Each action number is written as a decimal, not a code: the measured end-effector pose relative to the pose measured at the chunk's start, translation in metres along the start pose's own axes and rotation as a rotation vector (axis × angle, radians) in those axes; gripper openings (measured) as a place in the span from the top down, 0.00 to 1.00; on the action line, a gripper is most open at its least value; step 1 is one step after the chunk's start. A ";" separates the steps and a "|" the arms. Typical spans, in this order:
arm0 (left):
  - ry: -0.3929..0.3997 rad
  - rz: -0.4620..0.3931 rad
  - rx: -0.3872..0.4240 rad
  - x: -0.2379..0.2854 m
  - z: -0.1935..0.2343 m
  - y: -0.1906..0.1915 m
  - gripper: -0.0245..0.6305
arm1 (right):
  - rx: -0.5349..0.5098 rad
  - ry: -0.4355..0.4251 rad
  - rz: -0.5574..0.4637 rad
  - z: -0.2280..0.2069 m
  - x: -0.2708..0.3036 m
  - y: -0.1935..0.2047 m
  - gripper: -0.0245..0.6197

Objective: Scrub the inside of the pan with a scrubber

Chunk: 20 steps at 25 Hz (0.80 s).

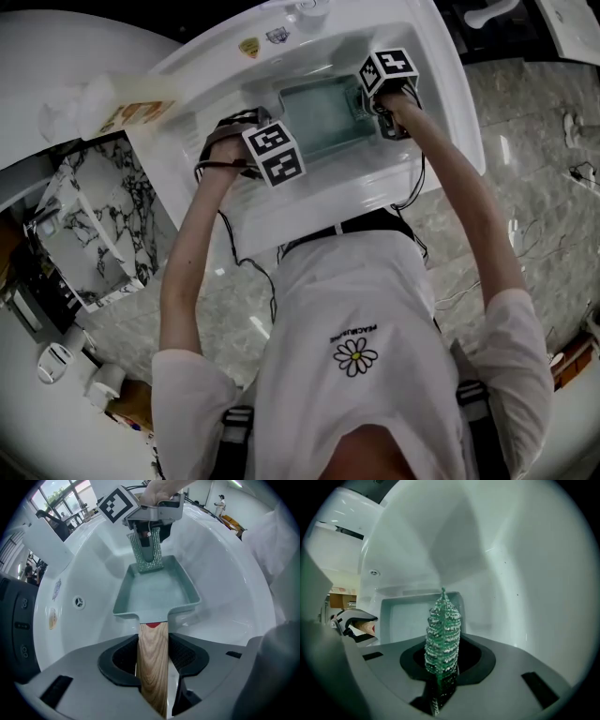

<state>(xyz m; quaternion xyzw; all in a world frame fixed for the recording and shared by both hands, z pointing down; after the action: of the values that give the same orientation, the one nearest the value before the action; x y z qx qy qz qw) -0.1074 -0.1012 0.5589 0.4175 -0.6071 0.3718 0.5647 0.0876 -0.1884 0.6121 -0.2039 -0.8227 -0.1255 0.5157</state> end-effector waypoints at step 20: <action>0.021 -0.008 -0.021 0.000 0.001 0.001 0.67 | 0.069 -0.130 -0.036 0.041 0.014 -0.003 0.86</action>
<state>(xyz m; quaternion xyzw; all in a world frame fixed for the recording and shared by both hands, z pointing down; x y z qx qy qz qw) -0.1083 -0.1019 0.5593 0.4099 -0.6032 0.3675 0.5771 0.0476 -0.1713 0.6070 -0.1789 -0.8617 -0.0928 0.4657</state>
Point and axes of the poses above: the fingertips, and each gripper's own axes: x forward along the fingers, z to its left, y out of its underside, the point moved 4 cm from there along -x, backward along the fingers, and after that the axes turned 11 degrees about -x, right-handed, at the moved point
